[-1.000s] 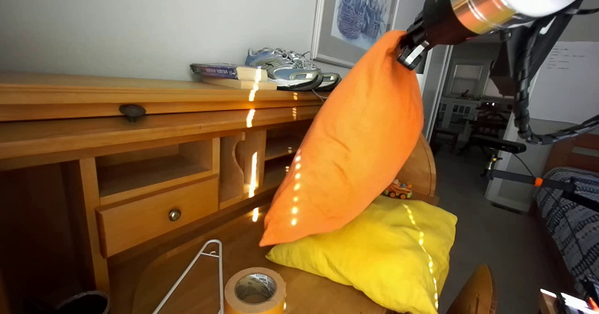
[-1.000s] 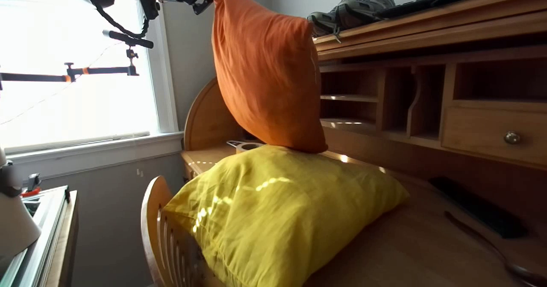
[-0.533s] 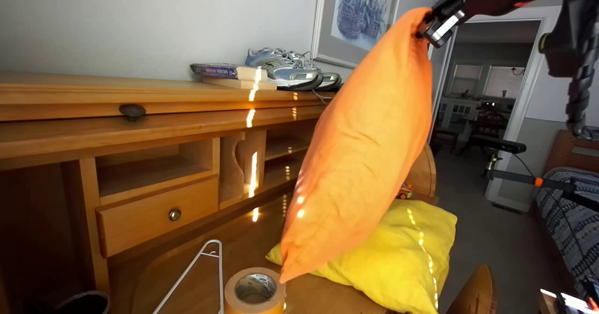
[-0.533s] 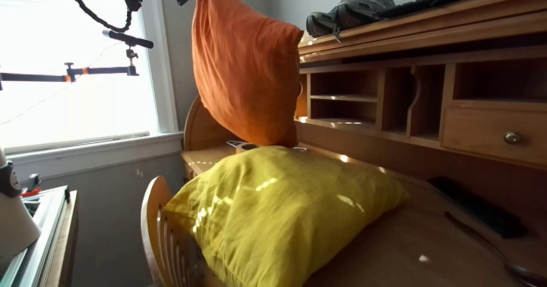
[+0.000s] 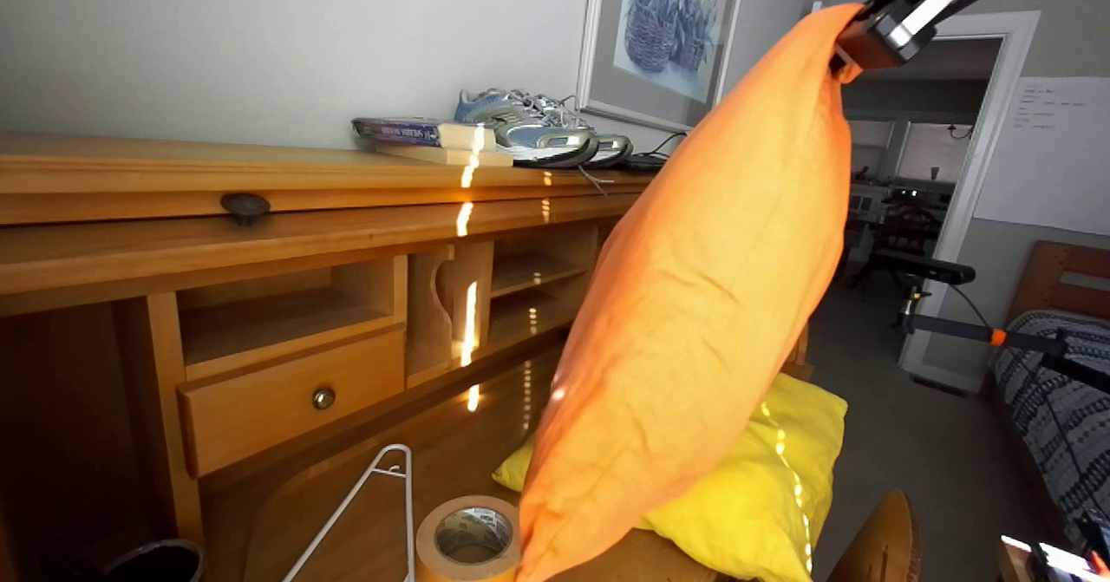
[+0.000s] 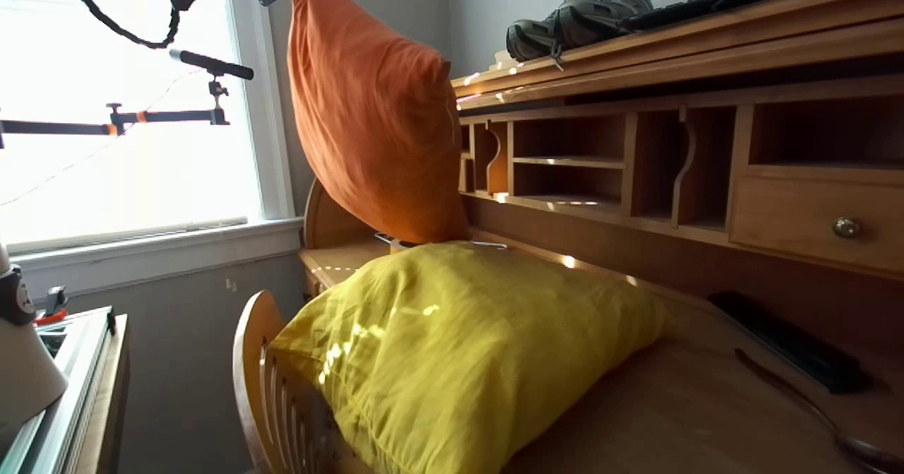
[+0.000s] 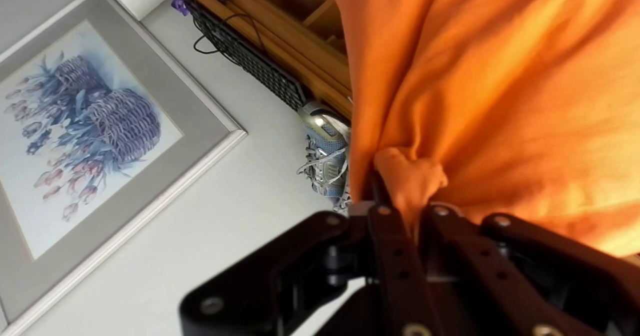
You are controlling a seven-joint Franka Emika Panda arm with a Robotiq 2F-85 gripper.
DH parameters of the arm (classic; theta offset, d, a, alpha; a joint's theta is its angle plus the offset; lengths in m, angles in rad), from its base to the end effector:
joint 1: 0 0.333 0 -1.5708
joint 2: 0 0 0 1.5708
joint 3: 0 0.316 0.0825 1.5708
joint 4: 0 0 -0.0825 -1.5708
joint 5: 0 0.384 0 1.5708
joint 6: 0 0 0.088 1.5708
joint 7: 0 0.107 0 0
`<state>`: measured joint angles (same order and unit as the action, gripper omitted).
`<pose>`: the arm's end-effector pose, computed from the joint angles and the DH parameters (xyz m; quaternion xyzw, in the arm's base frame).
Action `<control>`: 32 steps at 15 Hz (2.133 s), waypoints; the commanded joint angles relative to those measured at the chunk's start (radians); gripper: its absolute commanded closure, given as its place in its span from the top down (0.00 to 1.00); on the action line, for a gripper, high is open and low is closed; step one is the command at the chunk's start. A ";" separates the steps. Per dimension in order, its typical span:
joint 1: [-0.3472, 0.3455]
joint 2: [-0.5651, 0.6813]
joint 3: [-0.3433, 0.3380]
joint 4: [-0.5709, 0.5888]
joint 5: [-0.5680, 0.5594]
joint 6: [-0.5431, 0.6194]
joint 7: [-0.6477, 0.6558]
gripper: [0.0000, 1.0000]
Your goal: Put the orange pillow on the headrest of the chair
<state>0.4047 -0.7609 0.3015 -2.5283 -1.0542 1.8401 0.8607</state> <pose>0.2911 0.1832 0.5655 0.8180 0.0278 0.3953 0.4169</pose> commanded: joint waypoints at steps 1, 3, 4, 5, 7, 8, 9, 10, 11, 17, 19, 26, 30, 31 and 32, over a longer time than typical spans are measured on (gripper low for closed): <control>0.013 -0.058 0.012 -0.010 0.029 0.044 -0.031 0.02; 0.022 -0.067 0.011 -0.004 0.066 0.051 -0.048 0.02; 0.024 -0.072 0.013 0.000 0.096 0.039 -0.059 0.02; 0.020 -0.074 0.018 0.005 0.121 0.026 -0.068 0.02; 0.004 -0.086 0.034 0.012 0.176 -0.011 -0.079 0.02; -0.011 -0.090 0.048 0.018 0.192 -0.037 -0.074 0.02; -0.022 -0.097 0.060 0.021 0.209 -0.064 -0.067 0.02; -0.031 -0.101 0.070 0.025 0.223 -0.091 -0.063 0.02; -0.040 -0.104 0.079 0.030 0.237 -0.120 -0.060 0.02; -0.081 -0.085 0.100 0.040 0.363 -0.283 -0.064 0.02; -0.103 -0.079 0.095 0.043 0.404 -0.341 -0.060 0.02; -0.181 -0.077 0.121 0.115 0.477 -0.537 -0.029 0.02; -0.192 -0.074 0.101 0.129 0.499 -0.553 -0.004 0.02; -0.196 -0.081 0.086 0.117 0.502 -0.529 0.011 0.02; -0.206 -0.086 0.069 0.107 0.506 -0.518 0.023 0.02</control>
<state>0.2256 -0.8380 0.4001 -2.4226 -0.5719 1.3047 0.8489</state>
